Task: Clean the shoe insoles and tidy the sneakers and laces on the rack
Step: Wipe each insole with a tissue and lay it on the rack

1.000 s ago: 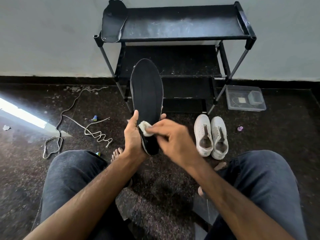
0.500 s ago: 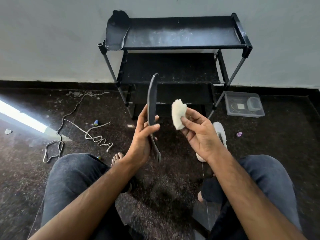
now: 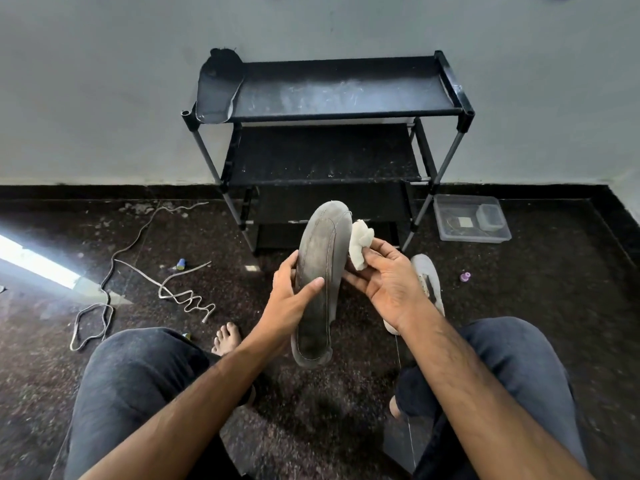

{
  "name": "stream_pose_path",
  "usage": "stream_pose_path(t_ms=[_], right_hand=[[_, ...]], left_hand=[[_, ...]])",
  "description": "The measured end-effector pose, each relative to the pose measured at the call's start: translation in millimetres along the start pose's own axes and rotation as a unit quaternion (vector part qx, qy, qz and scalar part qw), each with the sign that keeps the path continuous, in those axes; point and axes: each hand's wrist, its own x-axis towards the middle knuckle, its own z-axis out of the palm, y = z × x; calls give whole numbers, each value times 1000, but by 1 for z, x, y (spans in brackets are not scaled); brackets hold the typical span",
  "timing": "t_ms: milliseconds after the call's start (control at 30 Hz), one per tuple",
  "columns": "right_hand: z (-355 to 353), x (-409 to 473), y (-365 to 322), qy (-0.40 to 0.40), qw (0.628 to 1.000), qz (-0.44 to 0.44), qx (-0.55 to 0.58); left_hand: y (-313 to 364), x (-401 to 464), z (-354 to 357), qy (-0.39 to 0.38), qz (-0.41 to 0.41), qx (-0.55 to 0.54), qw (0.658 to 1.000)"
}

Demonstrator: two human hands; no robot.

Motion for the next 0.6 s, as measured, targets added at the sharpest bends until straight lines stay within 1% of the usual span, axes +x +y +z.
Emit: stream_pose_path(t_ms=[67,200,367,467,600], right_hand=[[-2,1,-2,2,1000,-7,-14],[-5,3,-3,3,998,-13,-55],[-4,2,5,-39,994,7,-98],[-4,1,8,-44,990,-23,-134],[-2,-2,8,-59,973,-76,-210]], left_hand=[[5,0,-2,14,12,-42,999],[14,-1,-6,-4,22,-126,992],[20,-3,-7,-28,7,-221,975],[20,-2,-10,-44,2,-242,969],[19,-3,-8,-71,1,-250,966]])
